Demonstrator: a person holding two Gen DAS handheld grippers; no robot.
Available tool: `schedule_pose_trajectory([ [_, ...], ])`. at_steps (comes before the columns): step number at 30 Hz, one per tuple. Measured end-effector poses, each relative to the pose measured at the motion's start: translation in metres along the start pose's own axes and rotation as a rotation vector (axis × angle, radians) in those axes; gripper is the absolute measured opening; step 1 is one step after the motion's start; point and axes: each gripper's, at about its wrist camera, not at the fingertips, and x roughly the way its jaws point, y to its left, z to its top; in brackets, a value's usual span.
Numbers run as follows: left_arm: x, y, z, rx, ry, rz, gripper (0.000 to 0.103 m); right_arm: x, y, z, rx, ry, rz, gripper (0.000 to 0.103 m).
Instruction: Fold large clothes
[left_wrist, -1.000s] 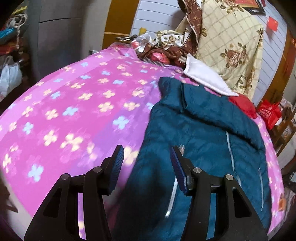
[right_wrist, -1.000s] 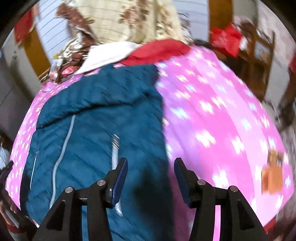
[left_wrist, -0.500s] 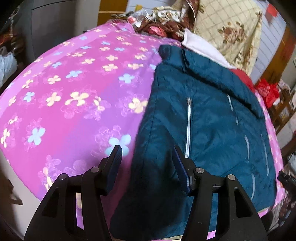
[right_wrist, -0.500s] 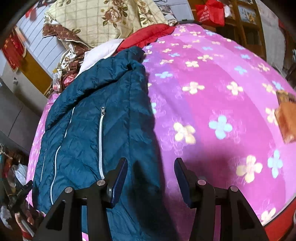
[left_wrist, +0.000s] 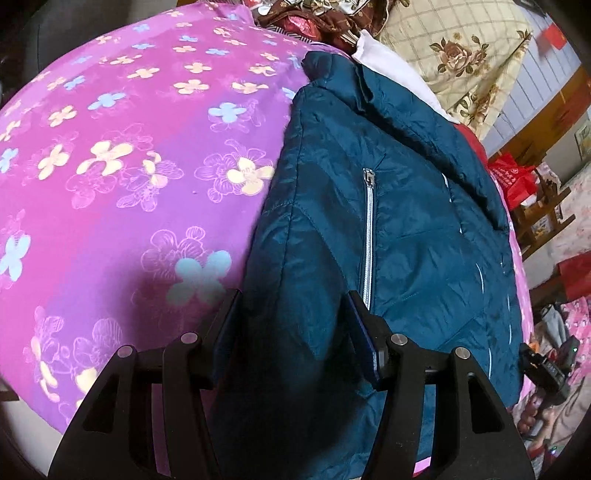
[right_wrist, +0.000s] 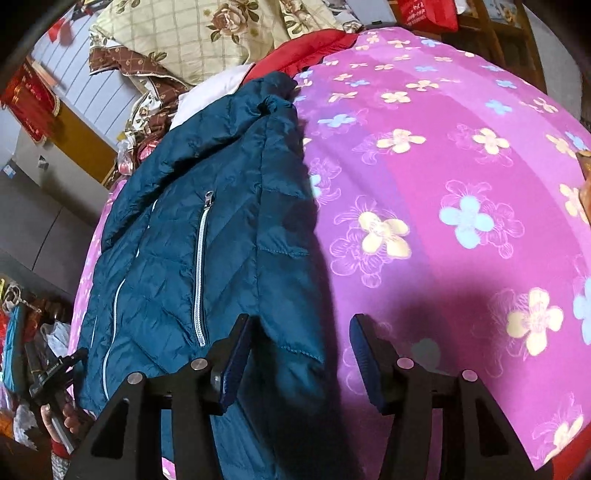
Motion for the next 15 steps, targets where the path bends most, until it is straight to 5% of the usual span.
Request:
schedule_pose_trajectory([
  [7, -0.001, 0.000, -0.003, -0.014, -0.008, 0.001, 0.056, 0.006, 0.005, 0.002, -0.001, 0.006, 0.047, 0.060],
  [15, -0.001, -0.026, -0.023, 0.084, -0.057, 0.193, 0.056, 0.008, 0.019, -0.006, -0.038, 0.007, 0.056, 0.064],
])
